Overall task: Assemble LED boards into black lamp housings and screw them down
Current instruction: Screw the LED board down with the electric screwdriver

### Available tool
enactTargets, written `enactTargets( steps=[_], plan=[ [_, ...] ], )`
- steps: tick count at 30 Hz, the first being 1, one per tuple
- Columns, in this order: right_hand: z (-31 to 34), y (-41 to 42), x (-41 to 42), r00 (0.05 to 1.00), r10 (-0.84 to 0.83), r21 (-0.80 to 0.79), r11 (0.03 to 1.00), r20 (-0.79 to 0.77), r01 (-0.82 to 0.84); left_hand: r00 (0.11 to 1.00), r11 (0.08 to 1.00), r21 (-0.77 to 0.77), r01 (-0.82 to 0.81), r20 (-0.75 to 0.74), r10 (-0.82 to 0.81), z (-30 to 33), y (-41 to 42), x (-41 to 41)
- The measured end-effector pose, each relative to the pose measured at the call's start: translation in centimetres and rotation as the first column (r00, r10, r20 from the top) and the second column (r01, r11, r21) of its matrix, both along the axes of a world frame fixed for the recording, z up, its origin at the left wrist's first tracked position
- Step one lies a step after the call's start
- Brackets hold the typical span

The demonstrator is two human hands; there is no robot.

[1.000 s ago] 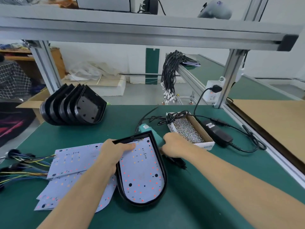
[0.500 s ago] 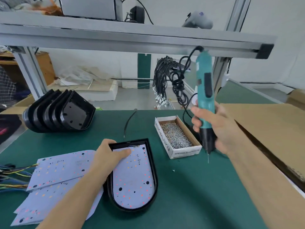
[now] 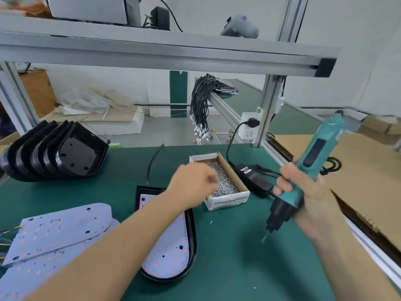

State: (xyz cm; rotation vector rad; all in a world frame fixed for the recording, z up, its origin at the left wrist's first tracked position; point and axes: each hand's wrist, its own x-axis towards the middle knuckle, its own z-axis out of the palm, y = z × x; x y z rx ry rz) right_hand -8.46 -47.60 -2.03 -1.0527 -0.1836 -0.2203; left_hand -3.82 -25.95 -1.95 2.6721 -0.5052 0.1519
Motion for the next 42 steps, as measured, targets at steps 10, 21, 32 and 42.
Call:
enactTargets(
  steps=[10, 21, 32, 42],
  plan=[
    [-0.3, 0.5, -0.1, 0.998, -0.042, -0.021, 0.999, -0.047, 0.041, 0.976, 0.941, 0.268, 0.206, -0.120, -0.180, -1.8, -0.7, 4.1],
    [-0.2, 2.3, -0.4, 0.997, -0.049, -0.001, 0.999, -0.060, 0.049, 0.982, 0.967, 0.235, 0.098, -0.179, -0.056, -2.3, -1.7, 7.9],
    [0.0, 3.8, -0.2, 0.998, -0.026, 0.028, 0.999, -0.049, 0.027, 0.985, 0.990, -0.046, -0.136, -0.115, 0.130, -3.4, -1.3, 7.4],
    [0.9, 5.0, 0.2, 0.998, -0.040, 0.007, 0.999, -0.048, 0.041, 0.940, 0.734, -0.611, -0.298, -0.322, 0.114, -2.9, -0.7, 6.1]
  ],
)
